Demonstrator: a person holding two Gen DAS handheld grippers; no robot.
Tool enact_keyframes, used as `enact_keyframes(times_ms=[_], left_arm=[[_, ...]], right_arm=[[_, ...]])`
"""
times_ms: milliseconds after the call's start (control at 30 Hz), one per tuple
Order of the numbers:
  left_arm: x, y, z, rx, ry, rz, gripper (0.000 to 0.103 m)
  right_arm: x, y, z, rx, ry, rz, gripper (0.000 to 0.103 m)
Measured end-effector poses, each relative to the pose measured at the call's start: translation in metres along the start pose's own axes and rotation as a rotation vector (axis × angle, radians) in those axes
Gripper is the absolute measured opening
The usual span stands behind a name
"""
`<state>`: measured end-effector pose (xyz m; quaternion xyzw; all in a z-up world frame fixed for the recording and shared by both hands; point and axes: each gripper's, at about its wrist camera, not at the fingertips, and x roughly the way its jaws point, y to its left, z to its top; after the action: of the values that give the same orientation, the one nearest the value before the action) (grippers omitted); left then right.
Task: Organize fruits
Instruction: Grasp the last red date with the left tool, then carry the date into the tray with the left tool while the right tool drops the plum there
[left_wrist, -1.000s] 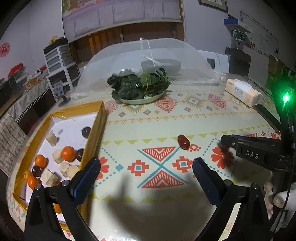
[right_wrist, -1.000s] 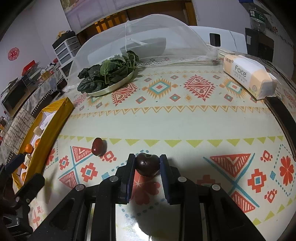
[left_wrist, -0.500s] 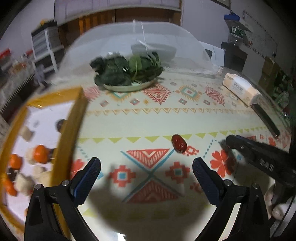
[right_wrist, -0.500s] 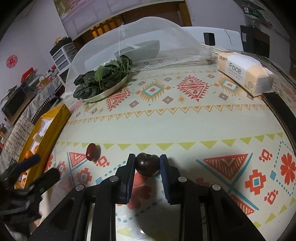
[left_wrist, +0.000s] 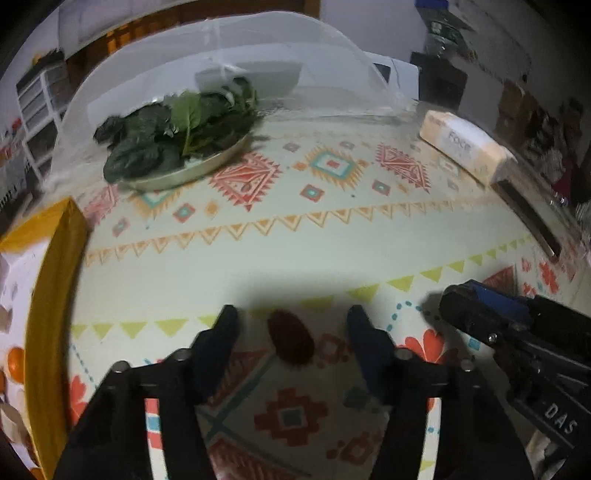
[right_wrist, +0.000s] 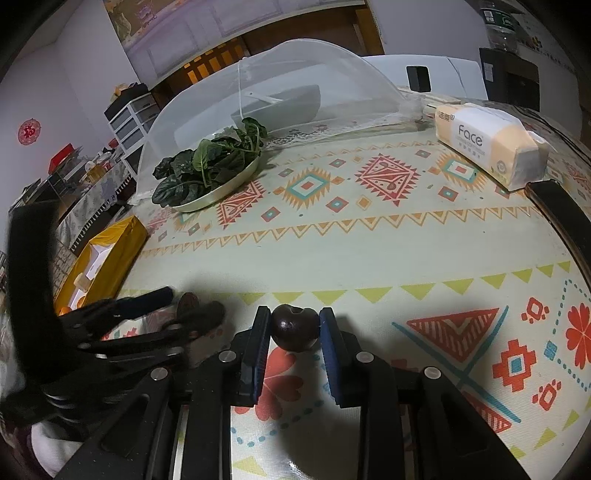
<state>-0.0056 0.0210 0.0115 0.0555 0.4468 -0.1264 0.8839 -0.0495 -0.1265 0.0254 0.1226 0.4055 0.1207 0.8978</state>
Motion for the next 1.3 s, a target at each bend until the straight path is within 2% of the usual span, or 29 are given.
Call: enact_keyframes(times_ms=[33, 100, 300, 433, 567, 700, 800, 900, 1000, 1167, 1300], left_arm=[[0.000, -0.002, 0.000, 0.007, -0.002, 0.007, 0.042], [-0.001, -0.004, 0.000, 0.021, -0.006, 0.016, 0.019], [-0.013, 0.010, -0.006, -0.042, -0.008, -0.005, 0.019], [-0.043, 0.037, -0.017, -0.120, -0.045, -0.030, 0.019], [-0.086, 0.077, -0.030, -0.204, -0.113, -0.001, 0.019], [-0.124, 0.127, -0.047, -0.319, -0.173, 0.028, 0.019], [-0.144, 0.163, -0.061, -0.394, -0.207, 0.069, 0.019], [-0.157, 0.198, -0.075, -0.454, -0.228, 0.114, 0.019], [-0.165, 0.227, -0.088, -0.500, -0.235, 0.159, 0.019], [-0.167, 0.263, -0.108, -0.558, -0.224, 0.221, 0.019], [-0.164, 0.280, -0.121, -0.585, -0.207, 0.248, 0.019]], right_arm=[[0.000, 0.001, -0.001, -0.001, 0.001, 0.000, 0.029], [0.001, 0.001, -0.001, 0.000, 0.005, 0.000, 0.030], [0.003, -0.003, 0.000, 0.014, 0.009, 0.002, 0.029], [0.002, 0.004, -0.001, -0.016, 0.015, -0.036, 0.029], [-0.009, 0.023, 0.001, -0.027, 0.023, 0.007, 0.029], [-0.029, 0.065, 0.013, -0.079, -0.006, 0.081, 0.029], [-0.036, 0.116, 0.022, -0.151, -0.011, 0.166, 0.029], [-0.027, 0.164, 0.024, -0.203, 0.024, 0.259, 0.029], [-0.007, 0.206, 0.019, -0.244, 0.073, 0.316, 0.029], [0.038, 0.269, -0.001, -0.334, 0.168, 0.345, 0.029], [0.065, 0.292, -0.018, -0.381, 0.196, 0.297, 0.029]])
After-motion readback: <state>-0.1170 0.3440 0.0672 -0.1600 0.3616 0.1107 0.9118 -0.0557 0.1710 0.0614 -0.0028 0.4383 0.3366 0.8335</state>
